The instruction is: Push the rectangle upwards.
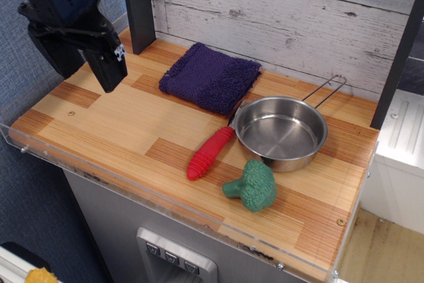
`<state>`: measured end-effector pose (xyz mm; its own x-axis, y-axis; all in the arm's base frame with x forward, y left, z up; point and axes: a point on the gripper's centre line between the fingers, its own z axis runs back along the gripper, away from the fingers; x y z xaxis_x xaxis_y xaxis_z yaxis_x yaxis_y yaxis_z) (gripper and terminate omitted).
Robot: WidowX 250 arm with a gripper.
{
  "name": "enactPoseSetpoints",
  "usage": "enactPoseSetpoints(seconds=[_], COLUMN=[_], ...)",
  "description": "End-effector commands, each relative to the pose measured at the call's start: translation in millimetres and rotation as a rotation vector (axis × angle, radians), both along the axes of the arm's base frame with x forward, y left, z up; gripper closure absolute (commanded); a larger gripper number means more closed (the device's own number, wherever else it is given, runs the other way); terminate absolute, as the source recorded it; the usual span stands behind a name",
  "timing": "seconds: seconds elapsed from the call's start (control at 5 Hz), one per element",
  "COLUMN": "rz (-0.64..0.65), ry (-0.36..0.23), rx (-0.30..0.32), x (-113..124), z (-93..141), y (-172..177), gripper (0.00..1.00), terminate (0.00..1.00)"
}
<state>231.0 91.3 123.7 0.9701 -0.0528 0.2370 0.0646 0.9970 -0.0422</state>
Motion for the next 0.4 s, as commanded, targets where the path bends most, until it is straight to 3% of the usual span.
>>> enactPoseSetpoints(seconds=[0.0,0.2], rz=[-0.010,-0.010], ry=[-0.012,-0.012], rx=[0.002,0.002], x=[11.4,11.4], z=[-4.9,-4.9], y=[-2.8,-2.8], gripper=[0.00,0.00], terminate=[0.00,1.00])
